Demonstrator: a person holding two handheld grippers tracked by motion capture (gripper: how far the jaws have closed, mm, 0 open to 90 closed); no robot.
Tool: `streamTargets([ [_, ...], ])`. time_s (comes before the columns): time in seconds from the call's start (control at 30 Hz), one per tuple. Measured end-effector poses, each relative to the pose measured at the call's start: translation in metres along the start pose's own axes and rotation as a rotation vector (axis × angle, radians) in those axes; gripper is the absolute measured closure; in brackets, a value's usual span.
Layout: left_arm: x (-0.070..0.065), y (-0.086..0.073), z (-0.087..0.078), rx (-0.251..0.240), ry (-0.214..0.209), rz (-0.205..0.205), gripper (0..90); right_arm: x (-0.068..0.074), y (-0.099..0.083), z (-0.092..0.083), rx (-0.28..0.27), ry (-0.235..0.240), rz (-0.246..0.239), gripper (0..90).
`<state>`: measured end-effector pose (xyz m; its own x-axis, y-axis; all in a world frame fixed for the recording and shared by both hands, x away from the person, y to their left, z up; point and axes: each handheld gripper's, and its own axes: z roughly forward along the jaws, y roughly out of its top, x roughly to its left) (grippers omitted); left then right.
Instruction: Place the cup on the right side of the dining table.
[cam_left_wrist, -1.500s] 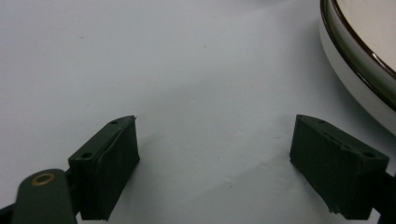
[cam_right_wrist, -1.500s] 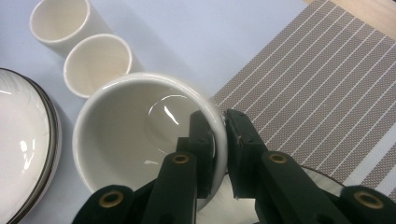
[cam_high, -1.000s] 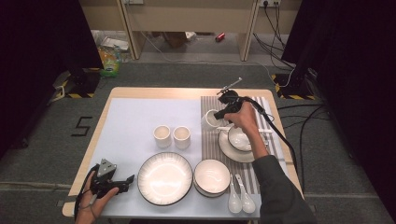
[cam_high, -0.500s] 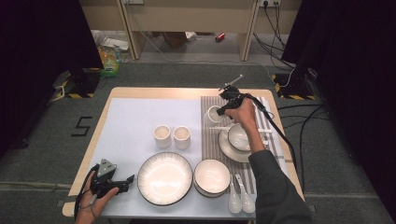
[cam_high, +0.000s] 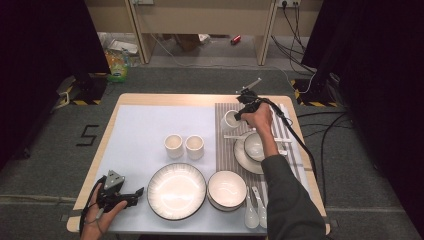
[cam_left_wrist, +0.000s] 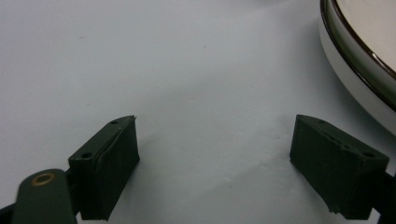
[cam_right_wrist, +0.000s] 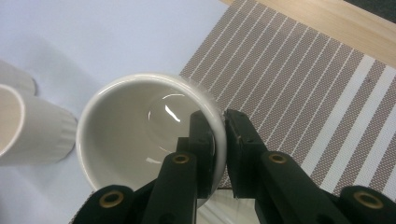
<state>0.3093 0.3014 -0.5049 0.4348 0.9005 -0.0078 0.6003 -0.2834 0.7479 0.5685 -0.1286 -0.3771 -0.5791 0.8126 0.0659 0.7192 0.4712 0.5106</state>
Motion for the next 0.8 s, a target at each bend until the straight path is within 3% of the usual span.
streamTargets([
  [0.33, 0.000, 0.000, 0.000, 0.000, 0.001, 0.000, 14.3, -0.008, 0.005, 0.014, 0.018, -0.041, 0.052, 81.4],
  [0.8, 0.000, 0.000, 0.000, -0.001, 0.003, 0.002, 14.4, -0.011, 0.009, 0.036, 0.049, -0.070, 0.085, 81.5],
])
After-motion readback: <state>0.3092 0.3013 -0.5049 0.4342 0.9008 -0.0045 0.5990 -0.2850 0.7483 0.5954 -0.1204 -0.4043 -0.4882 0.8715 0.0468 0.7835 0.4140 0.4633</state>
